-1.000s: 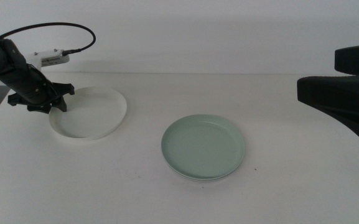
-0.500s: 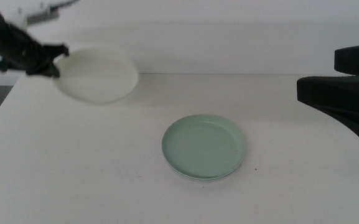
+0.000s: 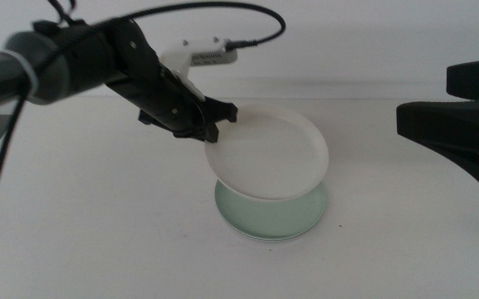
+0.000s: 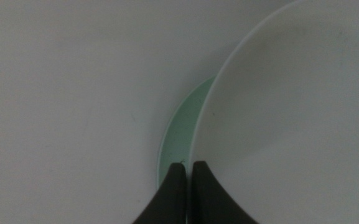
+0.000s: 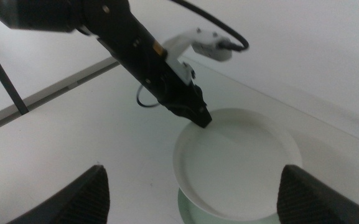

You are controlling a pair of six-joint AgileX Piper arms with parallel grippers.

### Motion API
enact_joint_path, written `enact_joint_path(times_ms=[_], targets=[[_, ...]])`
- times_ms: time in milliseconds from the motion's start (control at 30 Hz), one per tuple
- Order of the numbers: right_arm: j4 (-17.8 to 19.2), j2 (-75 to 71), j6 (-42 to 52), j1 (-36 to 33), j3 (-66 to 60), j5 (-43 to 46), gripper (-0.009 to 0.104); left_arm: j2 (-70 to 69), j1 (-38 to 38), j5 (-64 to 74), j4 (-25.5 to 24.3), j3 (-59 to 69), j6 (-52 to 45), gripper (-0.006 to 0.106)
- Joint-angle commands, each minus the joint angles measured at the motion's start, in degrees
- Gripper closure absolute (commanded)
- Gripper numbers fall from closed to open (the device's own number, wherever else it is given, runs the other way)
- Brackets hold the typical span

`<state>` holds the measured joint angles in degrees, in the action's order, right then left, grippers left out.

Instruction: Stack the three bowls on top of each other.

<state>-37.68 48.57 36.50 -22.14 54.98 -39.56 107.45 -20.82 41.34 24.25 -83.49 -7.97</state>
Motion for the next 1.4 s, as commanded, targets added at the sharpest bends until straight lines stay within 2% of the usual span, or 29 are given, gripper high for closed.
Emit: enact_joint_path(times_ms=[0, 567, 667, 800, 900, 1000, 1100, 1133, 1367], targets=[[-0.2, -0.3, 0.4, -0.1, -0.1, 0.3, 0.002, 1.1, -0.5, -2.1, 0.5, 0.0, 0.9, 0.102], [-0.2, -0.3, 0.4, -0.1, -0.1, 0.3, 0.002, 8.0, -1.5, -1.7, 1.7, 0.0, -2.1, 0.102], [-0.2, -0.3, 0.4, -0.1, -0.1, 0.3, 0.002, 8.1, -1.5, -1.3, 1.7, 0.0, -4.1, 0.099], [-0.2, -0.3, 0.4, -0.1, -0.1, 0.3, 0.002, 8.1, -1.5, -2.1, 1.7, 0.0, -4.1, 0.086], [-0.2, -0.3, 0.4, -0.1, -0.1, 0.3, 0.002, 8.1, -1.5, -2.6, 1.8, 0.0, -4.1, 0.068], [-0.2, -0.3, 0.4, -0.1, -0.1, 0.3, 0.002, 8.1, -1.5, -1.3, 2.3, -1.1, -3.8, 0.043], [-0.2, -0.3, 0.4, -0.1, -0.1, 0.3, 0.002, 8.1, -1.5, 2.0, 2.2, -4.1, -2.9, 0.012], [-0.2, -0.3, 0.4, -0.1, -0.1, 0.3, 0.002, 8.1, -1.4, 3.2, 2.1, -5.6, -2.9, 0.006], [-0.2, -0.3, 0.4, -0.1, -0.1, 0.3, 0.002, 5.7, 1.2, 12.9, -1.6, -17.8, 0.6, 0.007]])
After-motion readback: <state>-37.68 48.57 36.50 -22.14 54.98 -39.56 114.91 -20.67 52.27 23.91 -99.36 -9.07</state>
